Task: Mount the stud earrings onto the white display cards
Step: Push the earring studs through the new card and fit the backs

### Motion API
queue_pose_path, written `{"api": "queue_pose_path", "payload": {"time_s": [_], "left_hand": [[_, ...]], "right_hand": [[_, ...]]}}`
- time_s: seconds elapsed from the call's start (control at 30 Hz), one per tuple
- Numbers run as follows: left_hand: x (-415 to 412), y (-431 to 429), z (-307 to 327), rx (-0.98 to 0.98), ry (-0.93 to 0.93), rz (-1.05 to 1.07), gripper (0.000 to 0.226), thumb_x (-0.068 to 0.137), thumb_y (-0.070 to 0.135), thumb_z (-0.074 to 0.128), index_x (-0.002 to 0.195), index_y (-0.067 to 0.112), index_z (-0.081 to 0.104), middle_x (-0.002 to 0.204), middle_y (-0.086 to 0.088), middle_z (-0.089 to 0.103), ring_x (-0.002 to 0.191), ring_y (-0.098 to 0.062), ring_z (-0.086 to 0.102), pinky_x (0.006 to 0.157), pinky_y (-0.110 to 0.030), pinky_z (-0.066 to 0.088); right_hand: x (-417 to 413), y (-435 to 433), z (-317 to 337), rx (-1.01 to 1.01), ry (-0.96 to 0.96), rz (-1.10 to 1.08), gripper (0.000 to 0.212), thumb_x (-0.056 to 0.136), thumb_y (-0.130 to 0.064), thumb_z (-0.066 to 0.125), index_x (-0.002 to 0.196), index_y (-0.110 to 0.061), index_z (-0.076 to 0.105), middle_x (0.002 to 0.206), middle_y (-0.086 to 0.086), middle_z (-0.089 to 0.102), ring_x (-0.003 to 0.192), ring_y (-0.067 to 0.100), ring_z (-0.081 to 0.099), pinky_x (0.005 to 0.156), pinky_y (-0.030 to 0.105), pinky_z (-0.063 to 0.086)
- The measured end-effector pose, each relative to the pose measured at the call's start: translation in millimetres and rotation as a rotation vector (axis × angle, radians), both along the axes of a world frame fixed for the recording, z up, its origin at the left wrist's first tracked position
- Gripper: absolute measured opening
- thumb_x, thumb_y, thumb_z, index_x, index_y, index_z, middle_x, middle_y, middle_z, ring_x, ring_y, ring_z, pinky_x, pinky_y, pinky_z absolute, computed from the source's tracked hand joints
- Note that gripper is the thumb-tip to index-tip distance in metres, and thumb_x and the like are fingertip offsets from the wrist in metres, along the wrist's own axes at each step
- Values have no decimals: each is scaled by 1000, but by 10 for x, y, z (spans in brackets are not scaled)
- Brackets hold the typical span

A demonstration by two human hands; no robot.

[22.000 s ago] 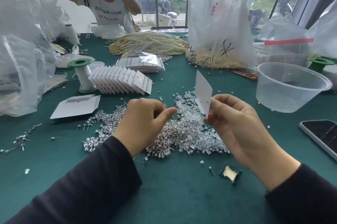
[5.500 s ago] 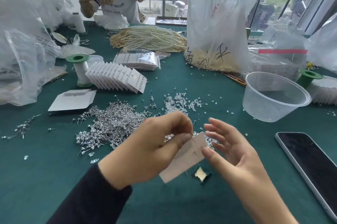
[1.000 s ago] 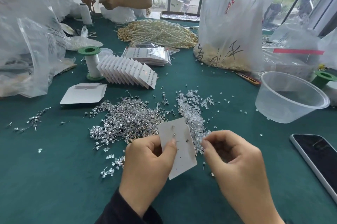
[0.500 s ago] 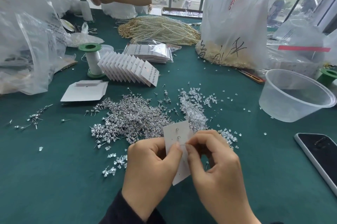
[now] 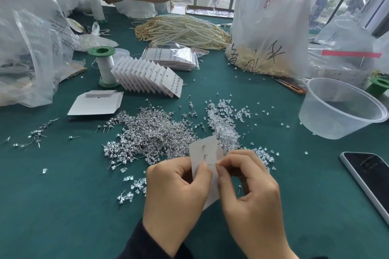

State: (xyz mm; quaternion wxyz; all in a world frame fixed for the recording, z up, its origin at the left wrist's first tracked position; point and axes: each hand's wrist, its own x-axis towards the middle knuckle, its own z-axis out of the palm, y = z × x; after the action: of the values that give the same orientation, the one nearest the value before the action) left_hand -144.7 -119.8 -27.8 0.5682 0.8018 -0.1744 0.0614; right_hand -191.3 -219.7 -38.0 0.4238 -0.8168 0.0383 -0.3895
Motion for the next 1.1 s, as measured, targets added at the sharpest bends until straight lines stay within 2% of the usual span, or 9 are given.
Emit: {"api": "queue_pose_path", "payload": {"time_s": [0.1, 0.23, 0.47, 0.6, 0.7, 0.97, 1.1], "left_hand": [[3, -1, 6, 5, -1, 10, 40, 68, 32, 57, 49, -3, 56, 41, -15, 46, 39, -7, 31, 37, -26, 26], [-14, -5, 21, 41, -58, 18, 38, 68, 27, 59, 45, -1, 49, 42, -12, 37, 38, -8, 25, 37, -18, 21], [-14, 1, 15, 16, -55, 35, 37, 68, 28, 59, 47, 0, 47, 36, 2, 30, 37, -8, 24, 37, -15, 20], [-16, 8, 12, 23, -46, 29, 37, 68, 28, 59, 47, 0, 49, 39, -8, 34, 37, -7, 25, 37, -17, 21], [-19, 14, 25, 12, -48, 2, 34, 68, 26, 60, 47, 2, 49, 38, -2, 32, 36, -7, 25, 37, -14, 20], [-40, 21, 40, -12, -71, -81, 32, 71, 23, 59, 48, 0, 58, 39, -9, 41, 37, -5, 29, 37, -16, 23], [-31, 12, 50, -43, -117, -68, 38, 75, 18, 58, 40, 9, 46, 34, 8, 31, 33, -2, 27, 38, -7, 18]], "right_hand": [[0, 9, 5, -11, -4, 4, 8, 74, 1, 62, 74, -7, 62, 80, -4, 57, 72, 6, 55, 63, 15, 47], [5, 26, 12, -27, 18, 3, 7, 74, 0, 63, 73, -7, 62, 79, -3, 57, 71, 5, 54, 63, 9, 42], [-1, 25, 18, -7, -12, 6, 7, 74, 1, 62, 74, -6, 63, 81, -4, 58, 73, 5, 55, 63, 13, 46], [1, 26, 23, -17, 15, 17, 7, 74, 0, 63, 75, -7, 63, 81, -4, 58, 74, 3, 55, 64, 9, 43], [8, 34, 22, -15, 18, 12, 7, 74, 0, 63, 74, -6, 63, 81, -5, 58, 74, 3, 55, 65, 8, 43], [-3, 41, 7, -36, 3, -11, 6, 74, 2, 63, 73, -5, 64, 78, -2, 58, 71, 3, 55, 65, 10, 44], [-8, 47, 11, -43, -18, -30, 8, 73, 3, 64, 73, -5, 64, 78, -2, 58, 71, 3, 55, 65, 10, 44]]}}
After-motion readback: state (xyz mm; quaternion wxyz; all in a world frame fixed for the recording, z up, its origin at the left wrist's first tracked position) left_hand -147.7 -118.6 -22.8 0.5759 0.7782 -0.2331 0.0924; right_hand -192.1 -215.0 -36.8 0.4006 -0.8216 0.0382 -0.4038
